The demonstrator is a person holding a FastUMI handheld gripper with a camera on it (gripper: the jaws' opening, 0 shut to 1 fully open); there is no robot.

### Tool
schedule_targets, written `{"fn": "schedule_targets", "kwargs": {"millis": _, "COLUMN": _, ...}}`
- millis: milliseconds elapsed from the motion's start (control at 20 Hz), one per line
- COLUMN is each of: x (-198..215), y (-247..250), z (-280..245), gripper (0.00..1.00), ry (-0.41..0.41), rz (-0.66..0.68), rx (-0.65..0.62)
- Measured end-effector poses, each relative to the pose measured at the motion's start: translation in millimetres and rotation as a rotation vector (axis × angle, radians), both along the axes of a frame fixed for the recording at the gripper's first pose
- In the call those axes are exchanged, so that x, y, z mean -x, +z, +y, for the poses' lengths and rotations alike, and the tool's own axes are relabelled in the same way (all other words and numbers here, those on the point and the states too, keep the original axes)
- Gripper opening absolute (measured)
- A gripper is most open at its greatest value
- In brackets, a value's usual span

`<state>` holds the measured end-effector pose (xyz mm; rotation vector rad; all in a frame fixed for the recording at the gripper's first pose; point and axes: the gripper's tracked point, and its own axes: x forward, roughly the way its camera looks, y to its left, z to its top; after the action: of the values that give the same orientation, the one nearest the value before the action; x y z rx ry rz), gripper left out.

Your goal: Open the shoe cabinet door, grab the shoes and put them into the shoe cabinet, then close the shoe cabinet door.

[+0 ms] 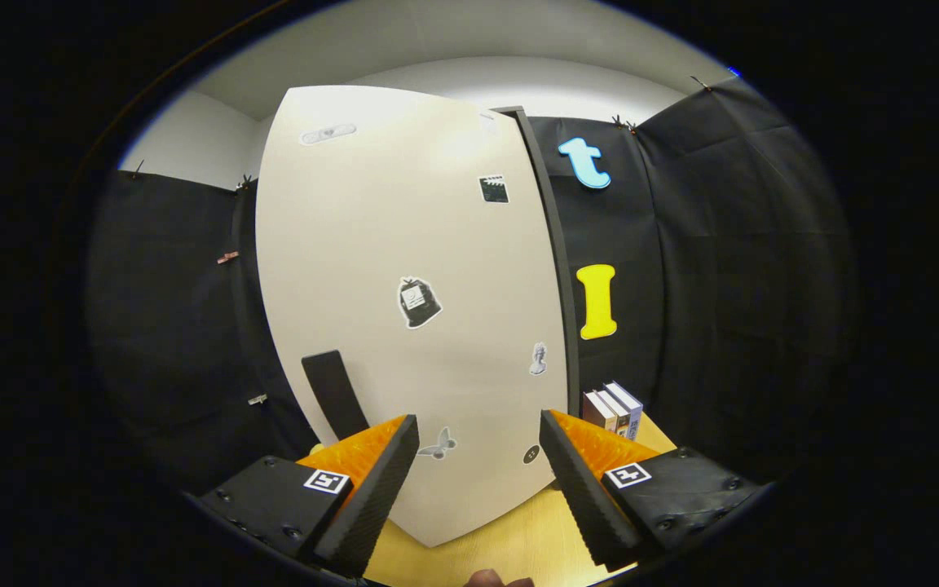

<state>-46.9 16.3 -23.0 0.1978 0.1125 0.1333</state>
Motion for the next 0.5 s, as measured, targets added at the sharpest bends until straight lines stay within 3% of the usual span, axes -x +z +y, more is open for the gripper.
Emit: {"fn": "schedule_targets", "kwargs": {"millis": 500, "x": -4, "y": 12, "z": -21, "gripper": 0.98, "ry": -0.059, "rz": -0.059, "rx": 0.081}}
